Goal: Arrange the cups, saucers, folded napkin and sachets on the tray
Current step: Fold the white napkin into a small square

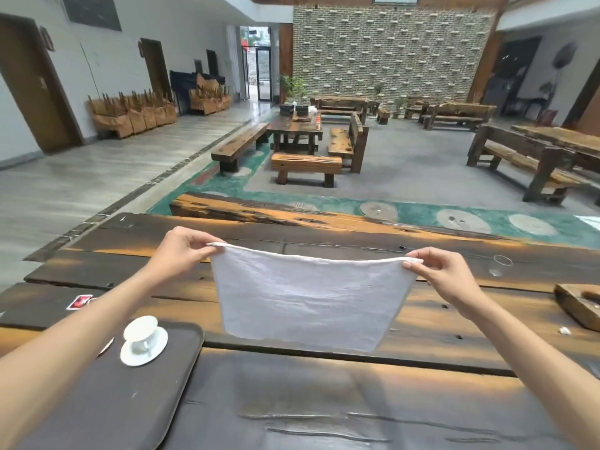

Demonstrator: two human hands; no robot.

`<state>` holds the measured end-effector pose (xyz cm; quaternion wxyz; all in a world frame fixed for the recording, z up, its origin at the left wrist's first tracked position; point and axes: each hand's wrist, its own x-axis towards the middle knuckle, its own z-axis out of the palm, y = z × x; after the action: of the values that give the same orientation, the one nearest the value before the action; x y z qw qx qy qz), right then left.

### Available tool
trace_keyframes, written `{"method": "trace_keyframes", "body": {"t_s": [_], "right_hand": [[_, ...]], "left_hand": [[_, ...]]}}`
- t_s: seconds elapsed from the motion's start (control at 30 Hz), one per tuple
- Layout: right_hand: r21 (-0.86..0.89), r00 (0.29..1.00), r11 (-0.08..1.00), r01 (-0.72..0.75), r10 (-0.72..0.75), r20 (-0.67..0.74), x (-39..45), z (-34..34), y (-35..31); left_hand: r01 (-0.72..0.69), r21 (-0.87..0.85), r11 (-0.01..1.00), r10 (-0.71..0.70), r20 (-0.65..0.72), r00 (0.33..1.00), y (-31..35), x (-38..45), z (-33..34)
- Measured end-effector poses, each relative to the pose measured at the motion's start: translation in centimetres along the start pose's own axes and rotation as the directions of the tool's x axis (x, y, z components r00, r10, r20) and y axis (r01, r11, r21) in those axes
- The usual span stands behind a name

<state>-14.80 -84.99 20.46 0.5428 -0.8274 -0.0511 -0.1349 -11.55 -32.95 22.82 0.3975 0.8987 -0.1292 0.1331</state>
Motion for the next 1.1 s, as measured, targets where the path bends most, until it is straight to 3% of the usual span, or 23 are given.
{"method": "trace_keyframes", "body": {"t_s": [0.27,0.4,0.63,0.83,0.9,1.1], "right_hand": [[-0.123,0.987,0.981,-0.151,0.156,0.031,4.0,2.5,-0.1],[-0.071,0.983,0.981,-0.182,0.182,-0.010,5.1,3.2,0.0],[-0.045,0.993,0.992,-0.114,0.113,-0.016,3.3,2.9,-0.4],[-0.077,0.982,0.984,-0.162,0.168,0.083,-5.4,4.7,3.7],[-0.141,0.967,0.969,-0.201,0.220,0.130,-9.7,5.9,6.3],[-0.325,0.862,0.902,-0.285,0.389,0.325,-21.6,9.2,13.2]], "left_hand": [[0.129,0.132,0.983,-0.133,0.025,0.991,-1.1,2.7,1.3],[0.184,0.070,0.980,-0.185,0.004,0.983,-2.0,4.2,1.2],[0.130,-0.056,0.990,-0.134,-0.094,0.986,-2.3,3.4,-0.2],[0.219,-0.138,0.966,-0.216,0.035,0.976,-5.1,-7.3,0.8],[0.278,-0.093,0.956,-0.268,0.111,0.957,-6.8,-12.3,2.2],[0.487,0.080,0.870,-0.484,0.332,0.810,-11.7,-26.5,6.2]]}}
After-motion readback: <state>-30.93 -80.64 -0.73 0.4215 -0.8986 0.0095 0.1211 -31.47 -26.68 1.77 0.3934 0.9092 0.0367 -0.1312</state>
